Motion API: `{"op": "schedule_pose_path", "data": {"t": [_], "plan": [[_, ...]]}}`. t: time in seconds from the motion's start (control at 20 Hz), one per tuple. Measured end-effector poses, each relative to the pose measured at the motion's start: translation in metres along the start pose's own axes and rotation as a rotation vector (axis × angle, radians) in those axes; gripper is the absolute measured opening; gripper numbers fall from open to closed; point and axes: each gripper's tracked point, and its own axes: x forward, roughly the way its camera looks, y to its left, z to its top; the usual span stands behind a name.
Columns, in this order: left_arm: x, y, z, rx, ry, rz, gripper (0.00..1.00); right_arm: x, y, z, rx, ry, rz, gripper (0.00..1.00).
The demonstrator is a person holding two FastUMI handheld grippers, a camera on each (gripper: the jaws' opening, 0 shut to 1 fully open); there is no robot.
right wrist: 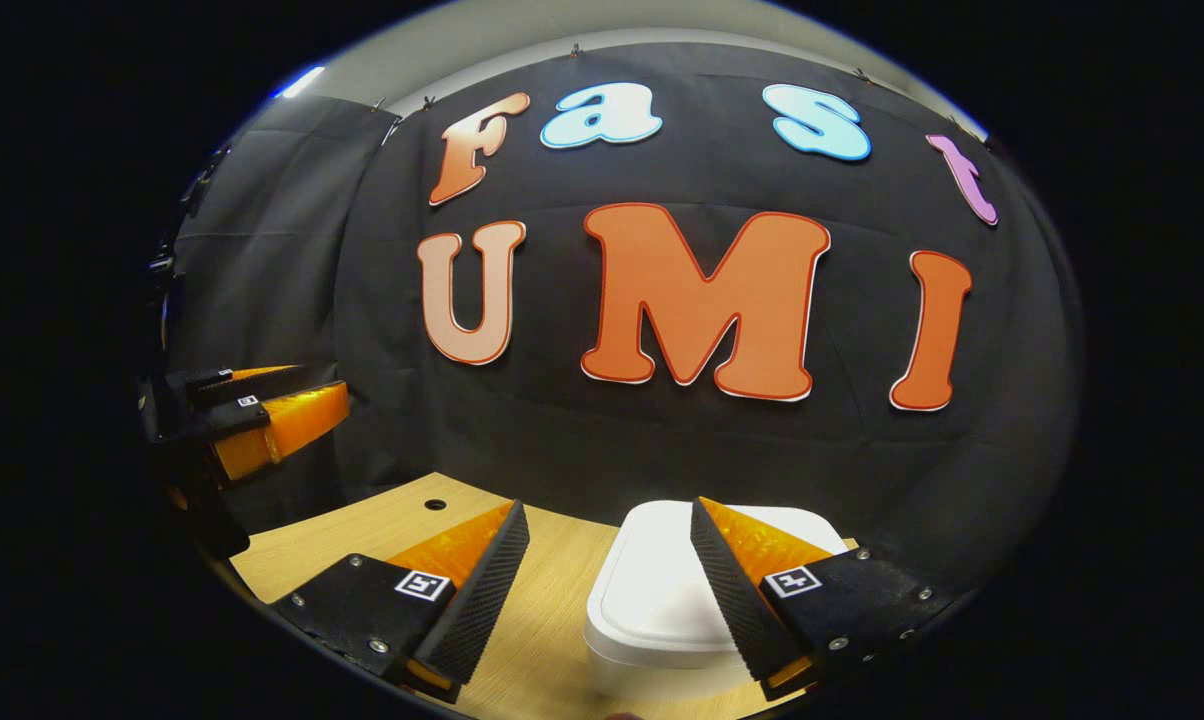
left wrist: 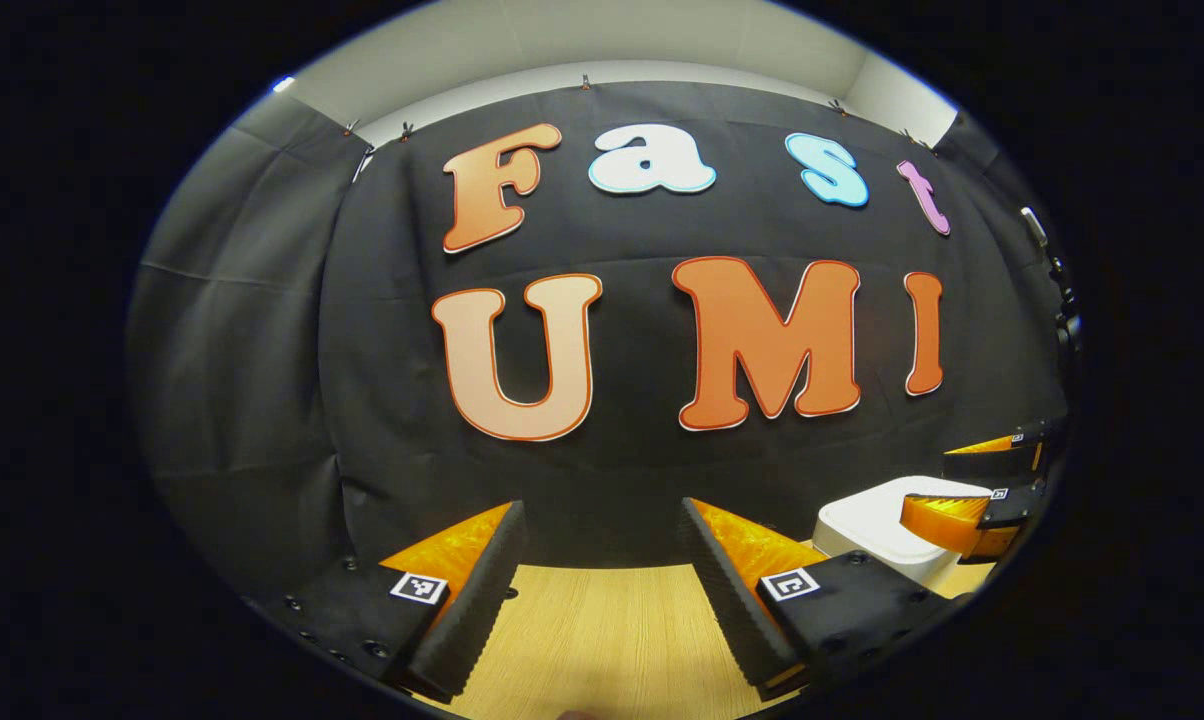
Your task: Press the lid of the desktop garbage bin to open it, pick up the crumpled paper on the desktop and throw it into the bin, then pick up the pop can on the desktop and drop it into the bin, and finally close the garbage bin lid.
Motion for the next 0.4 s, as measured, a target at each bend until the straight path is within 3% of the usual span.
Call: {"op": "schedule_pose_path", "data": {"t": [0.4], "plan": [[0.0039,-0.0007,0.0006,0.006,-0.002,-0.011,0.98,0.0108,0.0049,0.0056,-0.022,-0.01,0.01,0.99]]}}
